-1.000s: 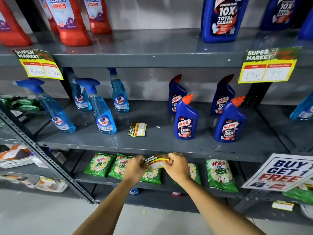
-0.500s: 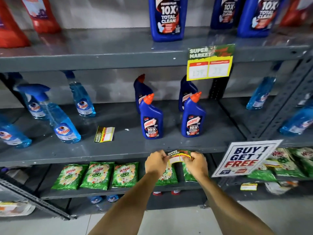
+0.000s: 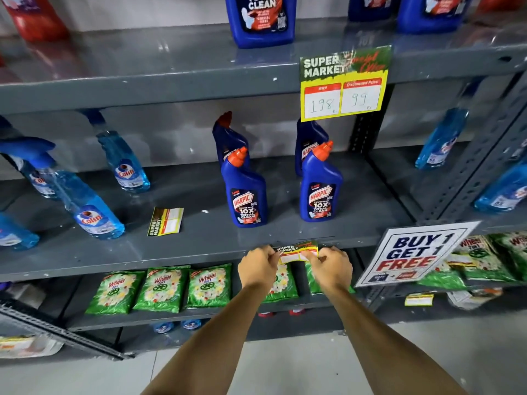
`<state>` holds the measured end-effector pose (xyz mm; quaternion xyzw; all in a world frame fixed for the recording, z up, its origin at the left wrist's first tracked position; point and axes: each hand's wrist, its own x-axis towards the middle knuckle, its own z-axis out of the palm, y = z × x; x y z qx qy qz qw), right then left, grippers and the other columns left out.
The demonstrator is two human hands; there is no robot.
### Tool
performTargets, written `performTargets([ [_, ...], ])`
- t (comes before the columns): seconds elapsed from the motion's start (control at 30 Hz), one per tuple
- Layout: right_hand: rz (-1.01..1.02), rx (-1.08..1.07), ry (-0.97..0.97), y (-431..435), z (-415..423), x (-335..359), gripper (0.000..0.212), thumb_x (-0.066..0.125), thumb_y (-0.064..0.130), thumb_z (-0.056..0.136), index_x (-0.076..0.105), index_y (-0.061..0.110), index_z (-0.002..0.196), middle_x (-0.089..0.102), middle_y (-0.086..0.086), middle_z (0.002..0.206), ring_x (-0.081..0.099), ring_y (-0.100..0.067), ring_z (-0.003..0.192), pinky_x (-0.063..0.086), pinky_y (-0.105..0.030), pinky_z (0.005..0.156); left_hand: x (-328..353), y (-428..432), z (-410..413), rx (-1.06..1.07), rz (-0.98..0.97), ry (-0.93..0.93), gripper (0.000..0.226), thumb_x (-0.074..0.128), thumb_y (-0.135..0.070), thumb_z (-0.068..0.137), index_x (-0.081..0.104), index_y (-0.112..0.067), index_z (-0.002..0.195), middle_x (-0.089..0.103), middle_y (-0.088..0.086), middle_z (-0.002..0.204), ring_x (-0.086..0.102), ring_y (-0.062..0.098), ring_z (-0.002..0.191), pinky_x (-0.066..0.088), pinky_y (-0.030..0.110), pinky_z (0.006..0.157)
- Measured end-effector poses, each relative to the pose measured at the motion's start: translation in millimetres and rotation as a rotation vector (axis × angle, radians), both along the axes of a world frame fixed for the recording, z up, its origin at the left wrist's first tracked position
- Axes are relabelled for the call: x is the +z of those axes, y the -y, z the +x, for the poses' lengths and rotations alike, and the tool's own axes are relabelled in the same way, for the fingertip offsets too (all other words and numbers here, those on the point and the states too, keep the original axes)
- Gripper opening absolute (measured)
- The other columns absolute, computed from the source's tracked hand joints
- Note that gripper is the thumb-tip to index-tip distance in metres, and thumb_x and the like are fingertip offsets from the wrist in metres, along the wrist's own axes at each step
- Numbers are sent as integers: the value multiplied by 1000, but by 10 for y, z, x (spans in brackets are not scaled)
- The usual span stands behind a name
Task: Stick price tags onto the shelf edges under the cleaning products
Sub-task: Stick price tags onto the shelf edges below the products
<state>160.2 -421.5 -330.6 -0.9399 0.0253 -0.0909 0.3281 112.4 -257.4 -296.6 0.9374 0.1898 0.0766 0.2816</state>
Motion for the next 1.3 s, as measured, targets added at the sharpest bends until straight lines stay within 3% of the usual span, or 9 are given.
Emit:
performTargets([
  [0.17,-204,-38,-109,88,48,82,74,52,83,67,46,12,49,61,-1,56,58,-25,60,45,-33,61,81,-48,28,-42,99,-41,38,59,-49,88,71,-17,70,72,0,66,66,24,65,54,31,62],
  [0.33,-368,-11,-46,81,2,196,58,54,72,76,44,19,57,64,-2,60,52,-24,55,39,-34,65,176,-108,73,12,-18,-101,39,70,-48,78,70,-12,62,70,1,61,65,23,60,54,29,58],
  [0.53,-155,226,399,-295,-234,352,43,60,48,85,38,25,55,48,8,51,40,-15,45,24,-20,49,273,-588,-58,137,-148,20,53,66,-59,78,51,-17,48,56,-3,50,59,22,55,41,26,50],
  [0.7,-64,484,380,-1427,-200,702,34,46,42,90,50,18,66,61,-1,59,56,-25,53,37,-28,45,324,-1440,-290,753,-886,333,27,59,-28,93,71,-4,96,75,13,89,70,26,79,59,40,77],
  [0.8,-7,611,292,-2243,-93,937,17,49,30,90,57,19,79,67,-5,76,63,-32,70,45,-36,53,446,-1887,-402,777,-1367,358,31,47,-6,96,54,8,123,67,10,87,67,21,80,56,29,70],
  [0.87,-5,663,144,-2669,53,1001,16,49,20,90,63,18,97,67,-9,102,62,-34,91,52,-42,71,500,-2136,-418,833,-1498,401,34,42,5,95,47,12,128,65,23,112,65,31,105,54,35,83],
  [1.07,-219,675,-291,-3406,526,939,49,43,18,96,37,18,145,38,-13,151,37,-33,136,32,-40,110,445,-2673,-396,686,-1388,191,36,55,2,92,51,10,127,59,27,131,60,35,120,56,30,80],
  [1.2,-466,720,-191,-3632,653,961,37,49,28,94,56,17,129,49,-10,137,44,-34,125,36,-38,103,383,-2827,-273,636,-1253,48,20,59,-9,92,63,3,108,73,15,94,73,24,85,55,22,49],
  [1.3,-510,686,-215,-3724,683,935,37,53,37,91,60,20,123,54,-7,133,45,-32,124,41,-38,99,328,-2852,-162,638,-948,-107,15,65,-15,88,70,-3,81,74,9,71,73,16,59,59,30,52],
])
